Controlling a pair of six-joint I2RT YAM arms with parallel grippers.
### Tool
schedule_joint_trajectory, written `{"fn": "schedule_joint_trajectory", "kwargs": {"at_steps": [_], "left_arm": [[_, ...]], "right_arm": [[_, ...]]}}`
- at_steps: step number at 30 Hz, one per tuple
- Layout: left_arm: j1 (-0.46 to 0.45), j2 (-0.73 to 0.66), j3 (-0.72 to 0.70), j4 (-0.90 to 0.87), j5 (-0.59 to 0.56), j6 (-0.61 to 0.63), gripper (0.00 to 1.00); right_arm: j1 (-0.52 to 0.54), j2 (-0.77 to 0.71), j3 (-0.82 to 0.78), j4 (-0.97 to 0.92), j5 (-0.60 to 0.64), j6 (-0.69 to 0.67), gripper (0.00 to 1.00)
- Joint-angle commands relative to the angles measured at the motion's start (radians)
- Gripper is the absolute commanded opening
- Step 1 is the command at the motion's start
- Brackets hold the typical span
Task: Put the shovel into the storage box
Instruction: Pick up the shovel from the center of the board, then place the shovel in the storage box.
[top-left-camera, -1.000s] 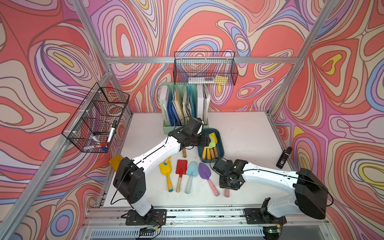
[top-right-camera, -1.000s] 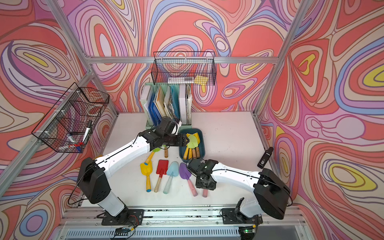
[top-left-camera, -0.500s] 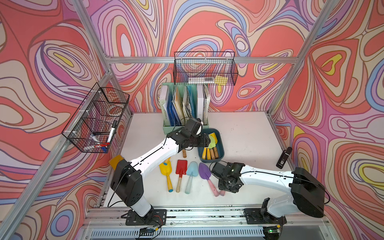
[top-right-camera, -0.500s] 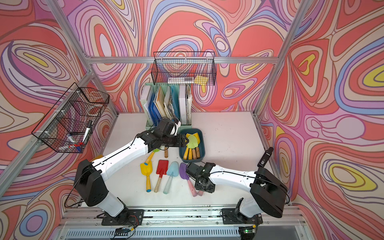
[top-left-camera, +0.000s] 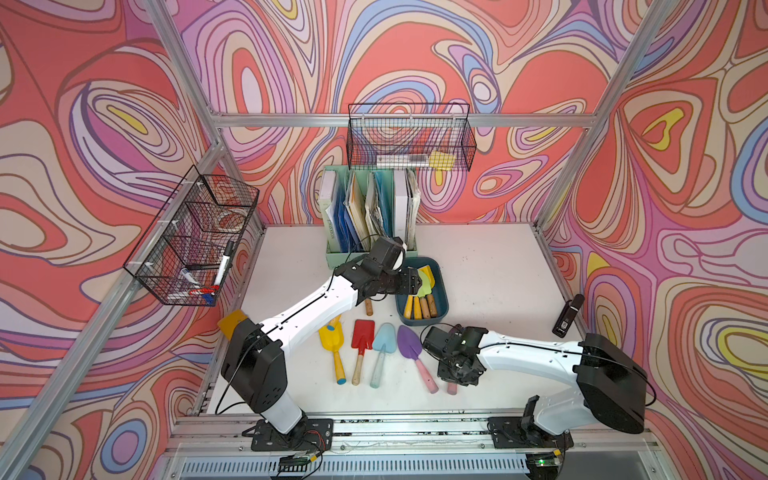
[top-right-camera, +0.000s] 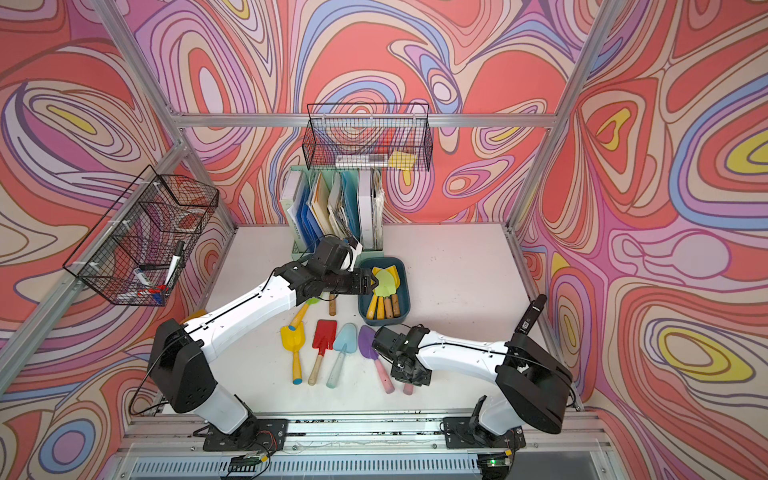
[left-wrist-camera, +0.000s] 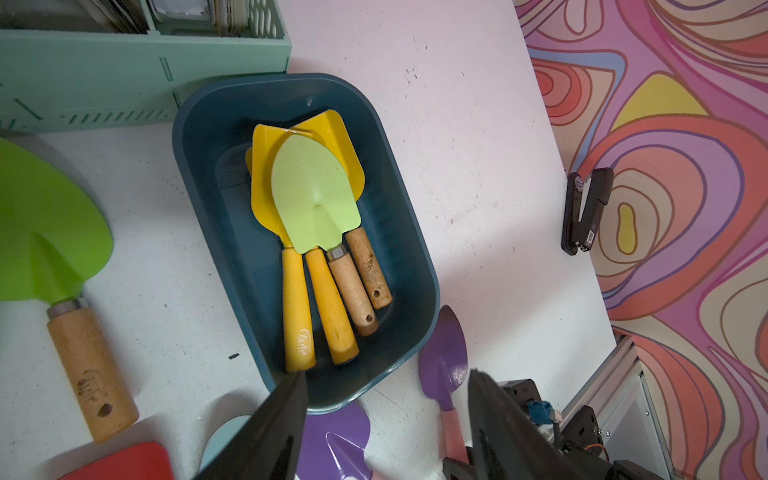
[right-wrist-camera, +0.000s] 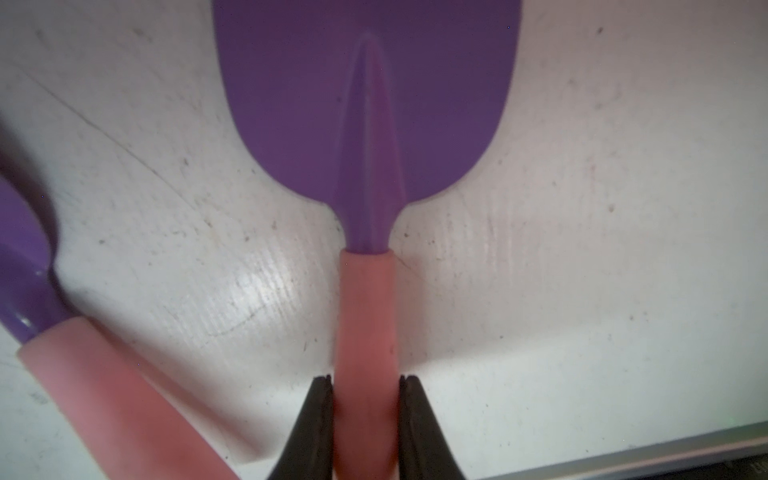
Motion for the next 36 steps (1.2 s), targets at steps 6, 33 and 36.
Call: {"fn": "schedule_joint_trajectory", "kwargs": {"at_steps": [6,33,36], "left_arm": [[-0.013,0.004,0.014,0.042,0.047,-0.007,0.67],[-0.020,0.079,-0.023,0.241,0.225,-0.086,0.56],[-0.027,0.077,-0.025,0.255,0.234,-0.077,0.55]], "right_arm": [[0.007,-0.032,0.013,-0.037,0.057,0.005,0.00],[-0.012,-0.378,0.298,-0.237,0.158,-0.517,0.00],[-0.044,-0.353,0.345,-0.230,0.117,-0.595,0.00]]}}
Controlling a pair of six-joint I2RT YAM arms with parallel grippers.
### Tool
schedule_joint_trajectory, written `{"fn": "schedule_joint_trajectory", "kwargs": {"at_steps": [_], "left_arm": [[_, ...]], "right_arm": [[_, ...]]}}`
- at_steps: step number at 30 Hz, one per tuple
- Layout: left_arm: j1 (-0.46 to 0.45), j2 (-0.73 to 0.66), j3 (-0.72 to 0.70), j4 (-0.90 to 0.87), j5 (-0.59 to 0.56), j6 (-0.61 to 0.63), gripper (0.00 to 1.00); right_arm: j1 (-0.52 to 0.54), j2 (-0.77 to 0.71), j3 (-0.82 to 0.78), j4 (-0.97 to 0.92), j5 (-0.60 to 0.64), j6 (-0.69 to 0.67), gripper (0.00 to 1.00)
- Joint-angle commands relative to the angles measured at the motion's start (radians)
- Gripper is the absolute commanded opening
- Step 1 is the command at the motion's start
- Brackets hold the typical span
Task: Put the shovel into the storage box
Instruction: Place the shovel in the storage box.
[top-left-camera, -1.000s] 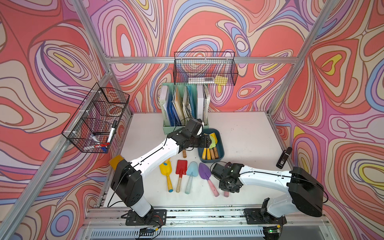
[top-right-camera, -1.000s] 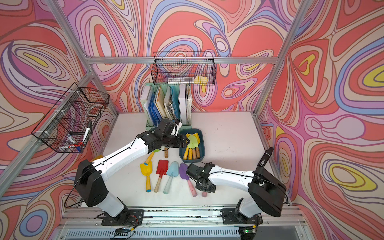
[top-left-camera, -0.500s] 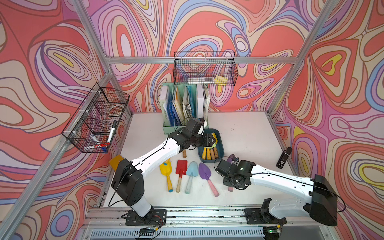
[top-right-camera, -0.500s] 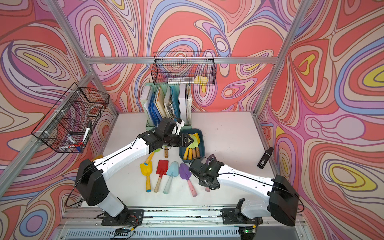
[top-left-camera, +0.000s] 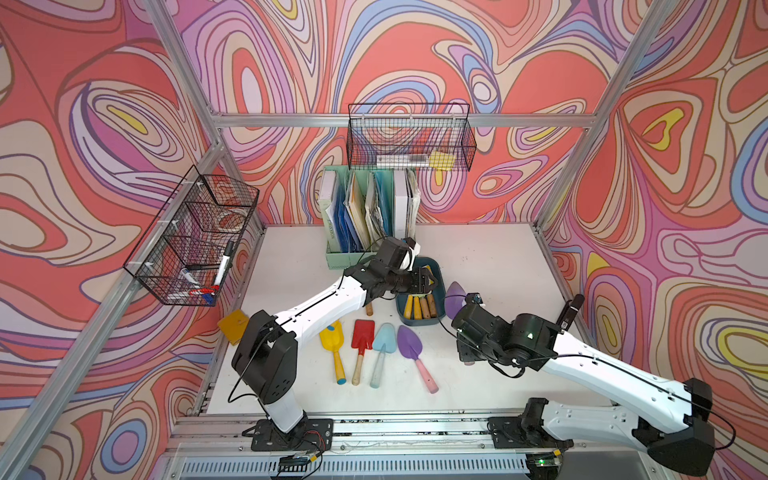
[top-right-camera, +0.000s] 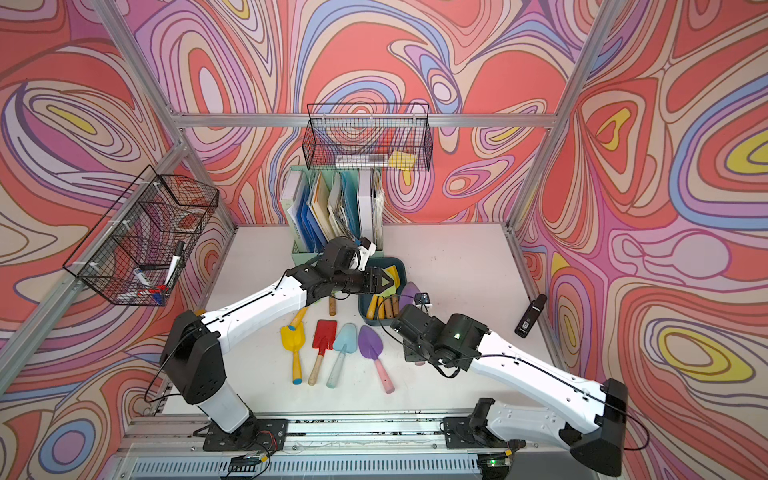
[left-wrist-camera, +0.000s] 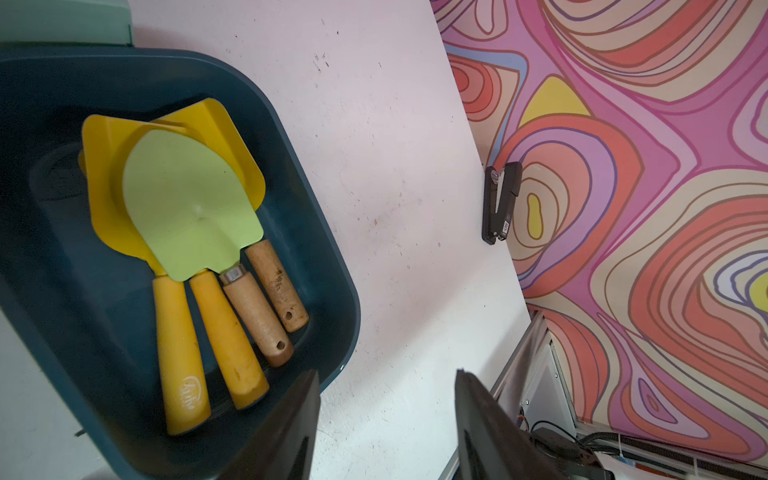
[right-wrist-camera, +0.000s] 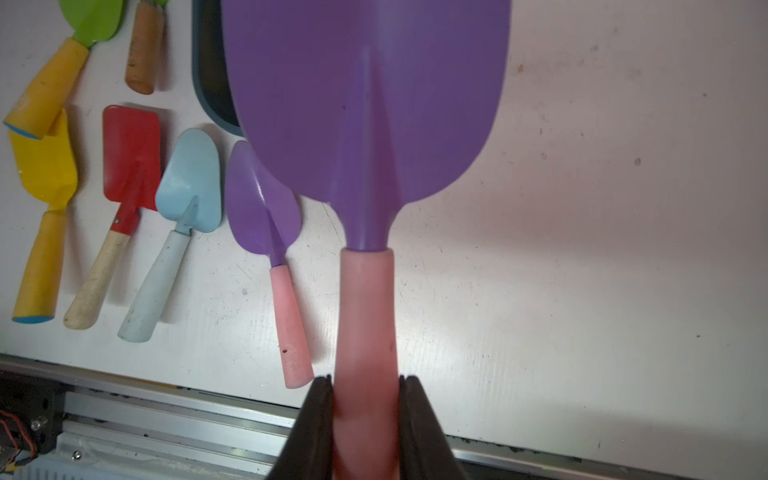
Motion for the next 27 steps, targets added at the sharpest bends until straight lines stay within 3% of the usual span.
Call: {"fn": "schedule_joint_trajectory", "kwargs": {"at_steps": [1,7,19,27], "left_arm": [[-0.014,0.002,-0.014,0.054,0.031,0.004,0.55],[-0.016,-0.024,-0.040,0.068,0.003,0.004,0.54],[-0.016,-0.052,-0.044,0.001,-0.163,-0.009,0.55],[-0.016,-0.080,-0.077,0.060,-0.156,-0.040,0.56]], "right_arm": [[-0.032,0.021,0.059,0.038,-0.045,-0.157,0.00],[-0.087,0.085,0.107,0.044,-0.078,-0.206,0.00],[-0.191,0.112,0.137,0.038,-0.060,-0.202,0.00],[-0.238,0.185,0.154,0.068,-0.090,-0.242,0.00]]}}
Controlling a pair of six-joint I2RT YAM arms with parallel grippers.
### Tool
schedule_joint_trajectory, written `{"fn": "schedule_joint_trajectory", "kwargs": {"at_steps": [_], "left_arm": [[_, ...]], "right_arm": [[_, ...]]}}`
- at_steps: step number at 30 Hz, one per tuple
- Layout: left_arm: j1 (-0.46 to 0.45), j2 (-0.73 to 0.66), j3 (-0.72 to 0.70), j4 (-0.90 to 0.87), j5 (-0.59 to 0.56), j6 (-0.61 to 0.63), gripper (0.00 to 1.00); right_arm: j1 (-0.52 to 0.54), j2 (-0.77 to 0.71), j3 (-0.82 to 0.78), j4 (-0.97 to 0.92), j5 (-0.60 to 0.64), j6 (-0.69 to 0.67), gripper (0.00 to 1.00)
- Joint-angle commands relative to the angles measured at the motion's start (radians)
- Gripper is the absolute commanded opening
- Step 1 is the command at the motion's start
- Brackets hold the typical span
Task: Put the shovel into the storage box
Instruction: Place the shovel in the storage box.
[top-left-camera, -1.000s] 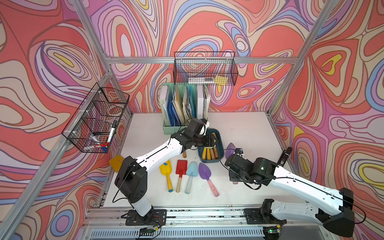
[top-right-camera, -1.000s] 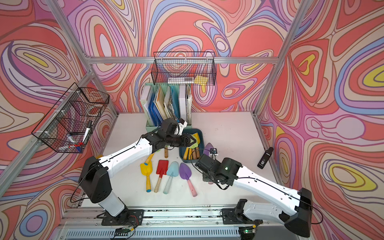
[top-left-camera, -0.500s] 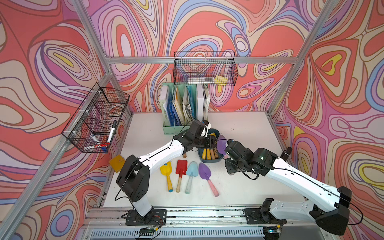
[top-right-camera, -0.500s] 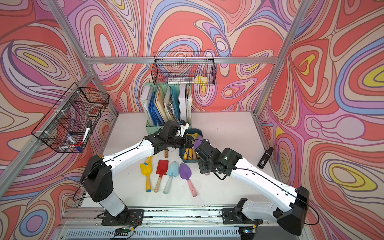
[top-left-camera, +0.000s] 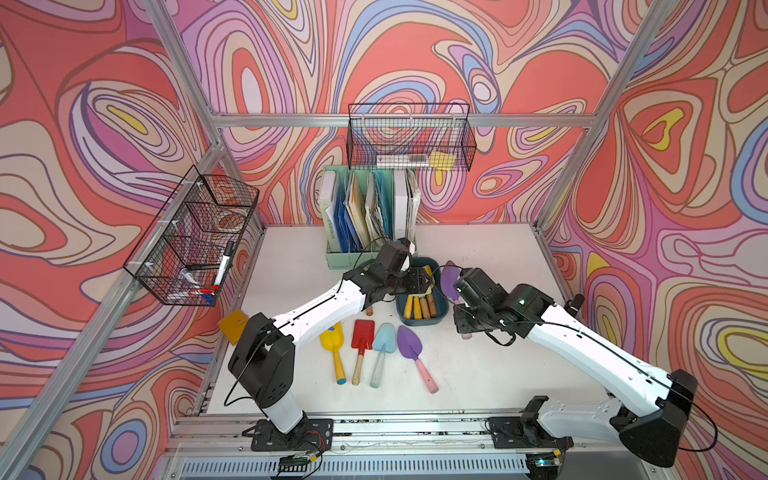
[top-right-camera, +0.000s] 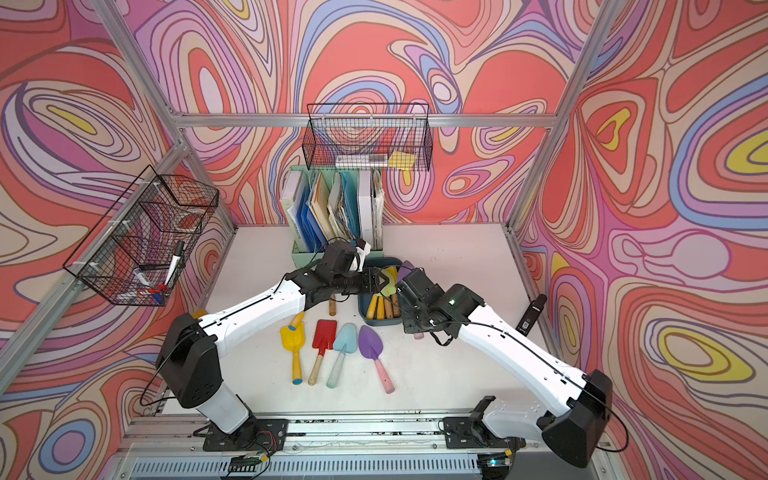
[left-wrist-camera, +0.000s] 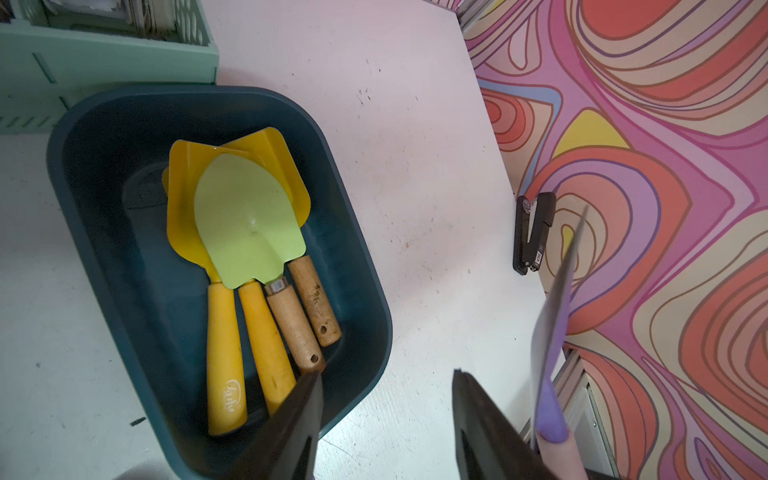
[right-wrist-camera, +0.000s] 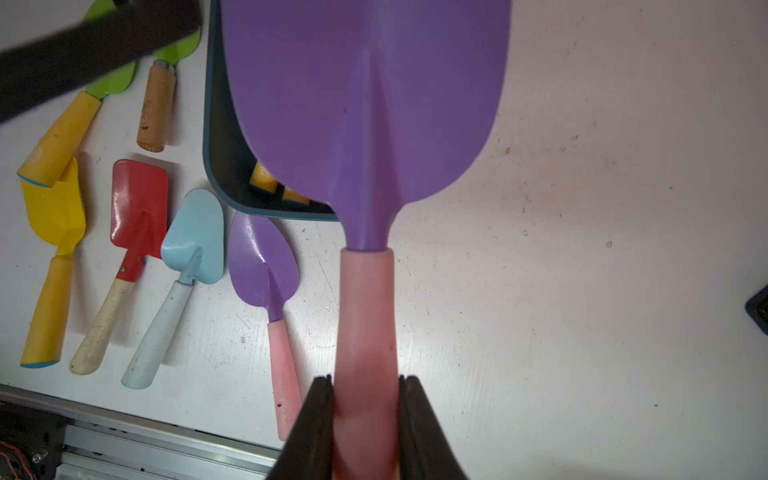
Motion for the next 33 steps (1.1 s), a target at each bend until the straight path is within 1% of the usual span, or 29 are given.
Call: {"fn": "schedule_joint_trajectory", "kwargs": {"at_steps": [1,10,18,20,21,23,25,27,33], "left_arm": [[-0.004,-0.042,-0.027,0.055,0.012,-0.021,0.57],[-0.004,-0.008,-0.047,0.163,0.111,-0.068,0.59],[-0.004,0.020,-0.040,0.170,0.117,-0.076,0.59],[-0.004,0.022,-0.038,0.170,0.115,-0.076,0.57],[-0.004,0.022,-0.038,0.170,0.115,-0.076,0.53],[-0.004,0.022,-0.039,0.169,0.112,-0.078,0.39],[-0.004,0.023,-0.036,0.167,0.111,-0.078,0.31],[-0.004,0.024,-0.035,0.164,0.112,-0.078,0.26],[-0.004,0.025,-0.035,0.156,0.104,-0.076,0.17]], "right_arm": [[-0.013,0.031,0.022,0.036,-0.018,-0.032,0.00],[-0.015,0.078,0.042,0.095,-0.087,-0.066,0.00],[-0.015,0.065,0.044,0.139,-0.151,-0.094,0.00],[-0.015,0.066,0.044,0.143,-0.157,-0.097,0.00],[-0.015,0.067,0.043,0.144,-0.159,-0.098,0.00],[-0.015,0.069,0.043,0.146,-0.162,-0.099,0.00],[-0.015,0.068,0.043,0.148,-0.164,-0.099,0.00],[-0.015,0.069,0.044,0.149,-0.165,-0.100,0.00],[-0.015,0.068,0.044,0.154,-0.165,-0.096,0.00]]}}
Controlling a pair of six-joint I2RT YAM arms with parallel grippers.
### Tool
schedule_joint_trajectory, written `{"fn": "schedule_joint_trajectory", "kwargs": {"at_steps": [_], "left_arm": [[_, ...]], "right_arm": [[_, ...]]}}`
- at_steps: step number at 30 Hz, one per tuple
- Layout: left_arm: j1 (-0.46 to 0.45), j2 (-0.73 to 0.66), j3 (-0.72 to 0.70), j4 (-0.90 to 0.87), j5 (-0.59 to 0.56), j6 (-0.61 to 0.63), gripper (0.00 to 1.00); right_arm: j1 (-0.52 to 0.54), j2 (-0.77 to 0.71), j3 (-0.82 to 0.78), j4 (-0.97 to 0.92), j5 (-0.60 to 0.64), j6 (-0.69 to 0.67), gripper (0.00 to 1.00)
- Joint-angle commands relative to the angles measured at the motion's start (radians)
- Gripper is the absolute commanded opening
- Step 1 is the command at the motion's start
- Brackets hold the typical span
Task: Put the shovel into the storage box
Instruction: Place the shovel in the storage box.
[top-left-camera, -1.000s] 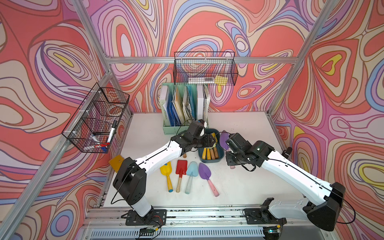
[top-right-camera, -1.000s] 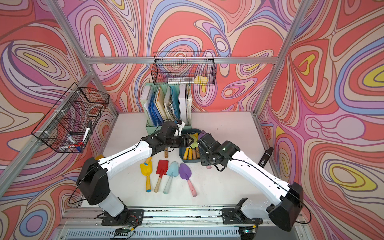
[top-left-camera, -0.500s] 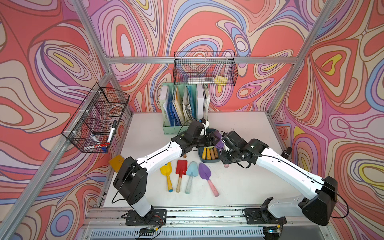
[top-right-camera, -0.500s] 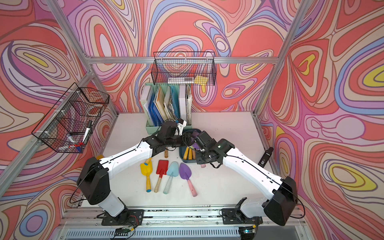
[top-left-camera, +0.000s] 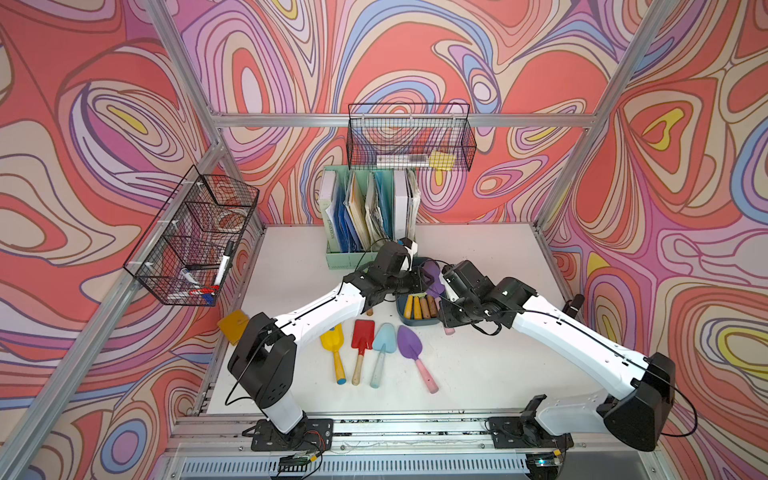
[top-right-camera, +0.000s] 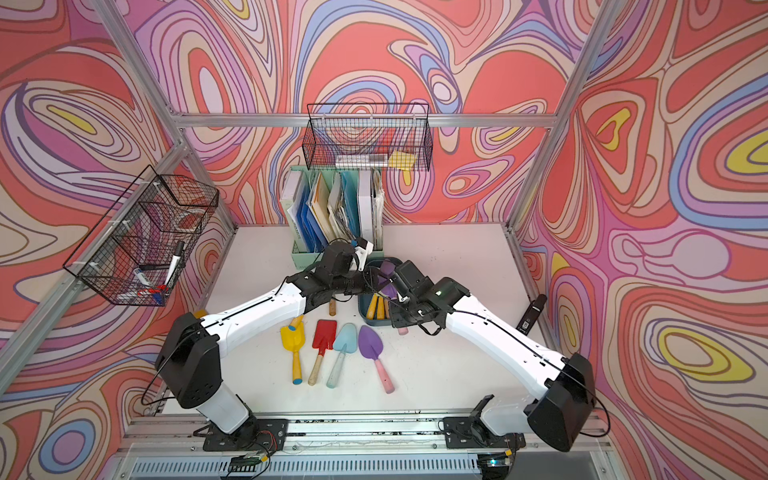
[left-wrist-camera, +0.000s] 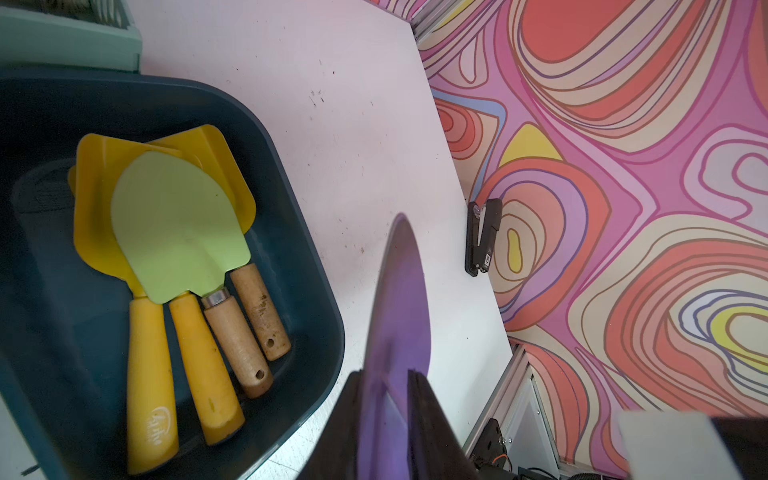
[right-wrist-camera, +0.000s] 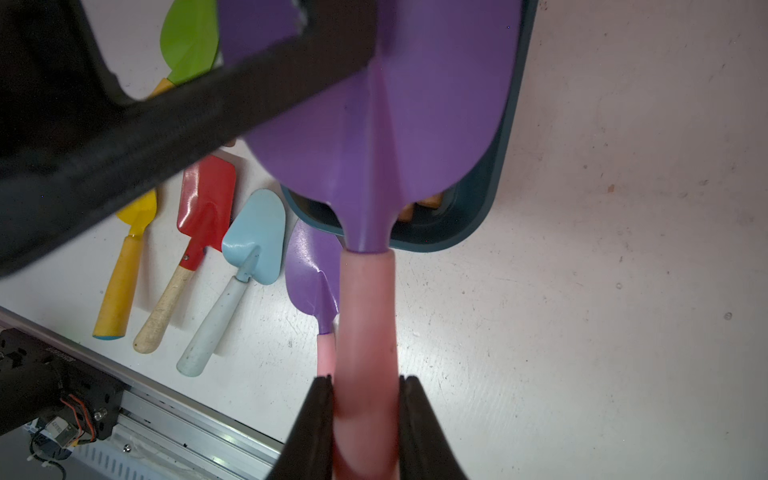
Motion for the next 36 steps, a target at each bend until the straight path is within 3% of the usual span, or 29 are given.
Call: {"fn": "schedule_joint_trajectory", "kwargs": {"at_steps": [1,7,10,15,18,36], "left_arm": [[-0.005,0.017,-0.001,0.016,0.005,0.005,0.15],[-0.005,0.025,0.011,-0.006,-0.008,0.011,0.01],[-0.005,0.033,0.016,-0.028,-0.028,0.015,0.00],[-0.004,0.057,0.047,-0.088,-0.077,0.042,0.00],[0.003,0.082,0.081,-0.129,-0.100,0.069,0.00],[0.141,0.252,0.283,-0.269,-0.074,0.247,0.00]], "right_arm": [[-0.002,-0.010,0.026,0.033,-0.009,-0.007,0.00],[-0.002,-0.010,0.026,0.039,-0.007,-0.004,0.00],[-0.002,-0.008,0.028,0.037,0.003,0.002,0.00],[-0.002,-0.011,0.037,0.041,0.015,0.007,0.39],[-0.003,-0.017,0.038,0.041,0.022,0.011,0.52],[-0.011,-0.035,-0.014,0.046,0.035,0.016,0.53]]}}
